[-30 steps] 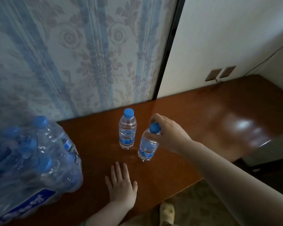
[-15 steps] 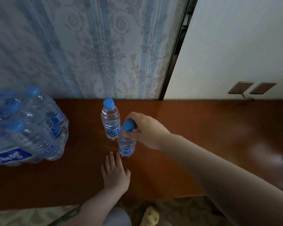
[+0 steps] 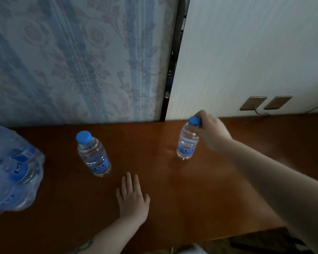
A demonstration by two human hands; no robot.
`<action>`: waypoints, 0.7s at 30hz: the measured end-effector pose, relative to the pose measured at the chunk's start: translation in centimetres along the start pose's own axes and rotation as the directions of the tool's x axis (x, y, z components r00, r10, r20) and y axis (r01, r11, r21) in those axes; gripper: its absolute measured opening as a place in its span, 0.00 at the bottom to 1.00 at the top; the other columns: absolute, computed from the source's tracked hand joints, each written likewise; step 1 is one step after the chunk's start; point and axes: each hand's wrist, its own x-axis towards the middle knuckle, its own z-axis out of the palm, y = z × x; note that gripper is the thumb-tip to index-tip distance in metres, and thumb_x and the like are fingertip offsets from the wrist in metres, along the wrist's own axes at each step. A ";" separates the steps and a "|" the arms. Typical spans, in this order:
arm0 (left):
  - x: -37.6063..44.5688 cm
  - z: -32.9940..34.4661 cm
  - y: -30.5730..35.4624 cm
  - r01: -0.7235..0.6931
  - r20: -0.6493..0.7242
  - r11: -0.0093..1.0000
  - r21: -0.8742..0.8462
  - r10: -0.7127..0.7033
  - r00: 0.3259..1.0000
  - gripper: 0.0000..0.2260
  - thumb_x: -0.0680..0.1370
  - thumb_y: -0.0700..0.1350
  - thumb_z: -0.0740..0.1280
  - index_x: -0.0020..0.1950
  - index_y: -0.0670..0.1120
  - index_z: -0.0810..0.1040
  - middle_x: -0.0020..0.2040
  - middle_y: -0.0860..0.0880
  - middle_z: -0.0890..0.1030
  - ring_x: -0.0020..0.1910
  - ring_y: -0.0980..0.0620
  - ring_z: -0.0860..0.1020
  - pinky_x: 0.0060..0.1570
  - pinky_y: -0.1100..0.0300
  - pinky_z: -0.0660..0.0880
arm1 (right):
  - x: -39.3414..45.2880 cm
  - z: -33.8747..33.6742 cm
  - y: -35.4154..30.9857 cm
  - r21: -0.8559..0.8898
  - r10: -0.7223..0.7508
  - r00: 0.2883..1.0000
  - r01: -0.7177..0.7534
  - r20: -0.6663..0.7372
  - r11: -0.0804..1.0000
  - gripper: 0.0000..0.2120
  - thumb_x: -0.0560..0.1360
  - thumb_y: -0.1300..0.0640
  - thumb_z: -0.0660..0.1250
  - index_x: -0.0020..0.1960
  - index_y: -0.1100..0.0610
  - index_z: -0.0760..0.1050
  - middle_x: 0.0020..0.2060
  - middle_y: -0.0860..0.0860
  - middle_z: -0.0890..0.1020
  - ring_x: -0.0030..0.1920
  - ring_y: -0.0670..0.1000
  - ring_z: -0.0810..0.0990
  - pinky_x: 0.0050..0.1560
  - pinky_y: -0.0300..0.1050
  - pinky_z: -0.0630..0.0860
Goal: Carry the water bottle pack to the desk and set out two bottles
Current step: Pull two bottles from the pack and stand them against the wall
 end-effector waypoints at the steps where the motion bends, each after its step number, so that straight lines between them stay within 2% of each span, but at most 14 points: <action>1: 0.2 0.2 0.9 0.000 0.001 1.000 -0.007 0.000 1.000 0.33 0.80 0.56 0.55 0.78 0.48 0.40 0.79 0.46 0.36 0.78 0.46 0.38 0.76 0.44 0.44 | 1.0 -0.7 1.1 0.011 0.028 1.000 -0.028 -0.012 1.000 0.17 0.75 0.47 0.69 0.58 0.55 0.71 0.46 0.49 0.77 0.43 0.51 0.76 0.40 0.45 0.71; 10: -0.5 3.5 8.1 0.096 0.022 0.995 0.007 -0.096 0.995 0.35 0.80 0.60 0.52 0.78 0.46 0.37 0.79 0.43 0.35 0.77 0.43 0.36 0.75 0.41 0.42 | 8.0 -3.7 6.9 0.122 0.133 0.987 -0.122 -0.086 0.985 0.20 0.76 0.50 0.69 0.61 0.60 0.70 0.47 0.52 0.75 0.45 0.53 0.75 0.42 0.47 0.69; 16: -0.3 4.0 8.2 0.125 0.004 0.992 0.001 -0.125 0.992 0.36 0.79 0.62 0.52 0.78 0.49 0.36 0.79 0.44 0.35 0.78 0.44 0.36 0.75 0.43 0.42 | 11.5 -3.4 7.1 0.148 0.126 0.990 -0.117 -0.056 0.982 0.21 0.77 0.49 0.68 0.61 0.62 0.70 0.46 0.53 0.75 0.44 0.54 0.74 0.40 0.47 0.69; 21: -0.5 3.8 7.8 0.102 -0.016 0.994 -0.027 -0.103 0.995 0.36 0.78 0.62 0.54 0.78 0.52 0.37 0.79 0.46 0.36 0.78 0.46 0.37 0.76 0.44 0.43 | 12.7 -2.5 5.4 0.118 0.075 0.997 -0.071 -0.029 0.990 0.20 0.77 0.49 0.68 0.60 0.62 0.70 0.45 0.53 0.75 0.42 0.54 0.74 0.33 0.44 0.67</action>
